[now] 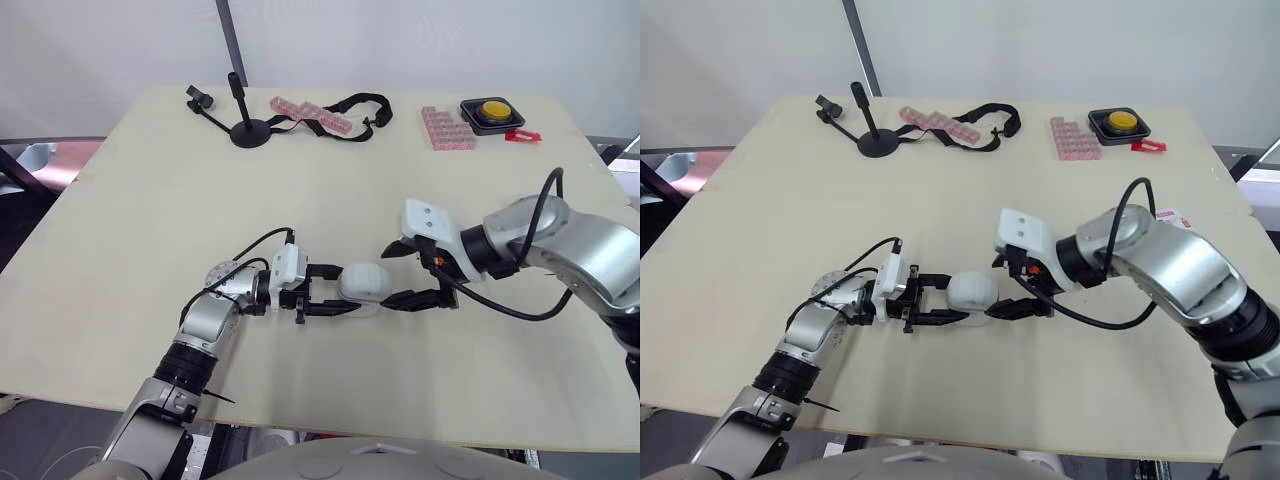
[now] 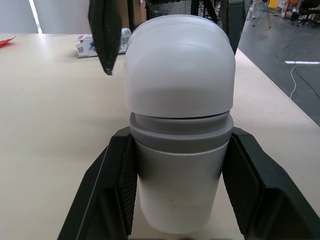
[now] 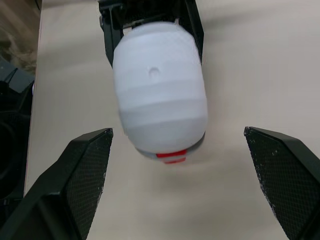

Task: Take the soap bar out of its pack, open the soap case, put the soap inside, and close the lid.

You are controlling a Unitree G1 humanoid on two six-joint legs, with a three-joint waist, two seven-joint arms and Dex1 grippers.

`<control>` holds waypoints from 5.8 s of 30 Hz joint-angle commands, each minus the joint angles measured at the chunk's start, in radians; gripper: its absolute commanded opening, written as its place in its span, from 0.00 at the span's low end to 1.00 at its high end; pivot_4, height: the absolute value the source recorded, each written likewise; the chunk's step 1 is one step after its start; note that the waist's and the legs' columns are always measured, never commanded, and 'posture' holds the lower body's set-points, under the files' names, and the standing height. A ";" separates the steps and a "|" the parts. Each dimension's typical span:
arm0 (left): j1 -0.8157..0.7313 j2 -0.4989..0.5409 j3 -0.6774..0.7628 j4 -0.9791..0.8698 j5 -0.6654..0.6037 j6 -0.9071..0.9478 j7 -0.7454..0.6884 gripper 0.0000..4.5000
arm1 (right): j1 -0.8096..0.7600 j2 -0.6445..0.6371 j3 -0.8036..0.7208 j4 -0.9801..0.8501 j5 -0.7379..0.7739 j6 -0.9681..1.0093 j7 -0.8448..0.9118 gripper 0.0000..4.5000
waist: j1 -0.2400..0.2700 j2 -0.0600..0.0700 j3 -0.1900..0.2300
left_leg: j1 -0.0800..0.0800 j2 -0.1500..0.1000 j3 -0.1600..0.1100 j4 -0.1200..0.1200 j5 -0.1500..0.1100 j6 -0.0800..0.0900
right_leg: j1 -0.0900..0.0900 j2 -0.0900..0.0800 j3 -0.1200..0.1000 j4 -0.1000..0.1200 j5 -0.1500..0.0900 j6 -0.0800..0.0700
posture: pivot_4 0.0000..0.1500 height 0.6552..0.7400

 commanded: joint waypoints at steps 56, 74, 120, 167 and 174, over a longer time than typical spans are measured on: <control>-0.008 0.031 0.003 -0.008 -0.008 -0.008 0.005 0.42 | 0.418 0.294 -0.293 0.068 0.020 -0.831 0.049 0.01 | -0.035 -0.002 -0.002 | -0.001 -0.003 0.000 0.001 0.001 0.006 | -0.001 -0.004 -0.002 -0.002 0.000 0.000 | 1.00 1.00; -0.004 0.041 0.008 -0.020 -0.008 0.002 0.017 0.42 | 0.422 0.273 -0.221 0.106 -0.075 -0.810 0.058 0.01 | -0.035 -0.003 -0.002 | -0.001 -0.003 0.000 0.000 0.001 0.004 | -0.001 -0.004 -0.002 -0.002 0.000 0.000 | 1.00 1.00; -0.002 0.044 0.004 -0.021 -0.003 -0.001 0.028 0.42 | 0.350 0.213 -0.053 0.142 -0.242 -0.736 0.070 0.01 | -0.041 -0.003 -0.002 | 0.002 -0.002 0.000 -0.003 0.001 0.003 | 0.005 -0.003 -0.002 -0.004 0.000 0.000 | 1.00 1.00; 0.014 0.056 -0.001 -0.039 -0.002 0.013 0.024 0.42 | 0.470 0.187 -0.336 0.218 -0.107 -0.850 0.179 0.01 | -0.035 -0.007 -0.004 | 0.001 -0.002 0.000 -0.012 0.003 0.000 | 0.004 -0.002 -0.003 -0.013 0.000 0.000 | 1.00 1.00; 0.010 0.057 0.000 -0.038 -0.001 0.014 0.025 0.42 | 0.510 0.182 -0.328 0.203 -0.101 -0.903 0.229 0.01 | -0.037 -0.007 -0.004 | 0.001 -0.002 0.000 -0.012 0.003 0.000 | 0.004 -0.002 -0.003 -0.013 0.000 0.000 | 1.00 1.00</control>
